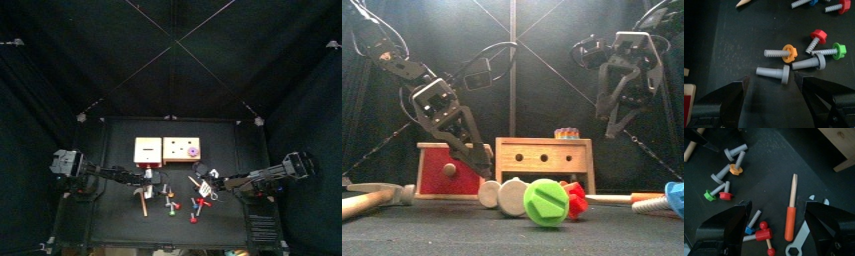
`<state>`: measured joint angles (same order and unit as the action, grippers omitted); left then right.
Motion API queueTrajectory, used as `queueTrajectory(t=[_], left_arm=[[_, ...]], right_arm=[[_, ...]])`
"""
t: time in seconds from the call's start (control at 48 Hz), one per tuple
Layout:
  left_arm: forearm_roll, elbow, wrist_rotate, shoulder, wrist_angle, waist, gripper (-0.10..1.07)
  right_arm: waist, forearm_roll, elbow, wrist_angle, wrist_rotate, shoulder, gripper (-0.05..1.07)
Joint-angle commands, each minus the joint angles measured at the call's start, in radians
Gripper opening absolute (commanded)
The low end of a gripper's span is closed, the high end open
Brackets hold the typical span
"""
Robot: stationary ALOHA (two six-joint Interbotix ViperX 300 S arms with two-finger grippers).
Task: Grab nail
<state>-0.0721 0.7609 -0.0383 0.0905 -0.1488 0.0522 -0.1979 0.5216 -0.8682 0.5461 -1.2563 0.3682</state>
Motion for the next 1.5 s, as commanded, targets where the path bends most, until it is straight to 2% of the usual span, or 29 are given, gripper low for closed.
queueTrajectory(t=[0.0,0.25,0.417,0.771,1.25,1.479], left_arm=[[0.012,-0.049,0.003,-0.002,-0.006,-0.003,1.03],[0.023,-0.084,-0.003,0.043,-0.009,-0.012,1.03],[0.035,-0.103,0.003,0.078,0.000,-0.017,1.03],[0.012,-0.138,0.003,0.092,-0.002,-0.017,1.02],[-0.028,-0.132,0.003,0.118,0.003,-0.018,1.02],[-0.034,-0.140,0.005,0.137,0.005,-0.011,0.97]], right_arm=[[-0.006,-0.017,0.003,-0.005,0.000,0.008,1.01],[-0.005,-0.026,-0.009,-0.005,0.000,0.003,1.01],[-0.003,-0.026,-0.006,-0.012,0.000,-0.026,1.01],[0.002,-0.029,0.006,-0.054,0.002,-0.098,1.01],[0.009,-0.020,0.018,-0.054,0.003,-0.101,1.01],[0.035,-0.017,0.014,-0.054,0.003,-0.103,1.01]])
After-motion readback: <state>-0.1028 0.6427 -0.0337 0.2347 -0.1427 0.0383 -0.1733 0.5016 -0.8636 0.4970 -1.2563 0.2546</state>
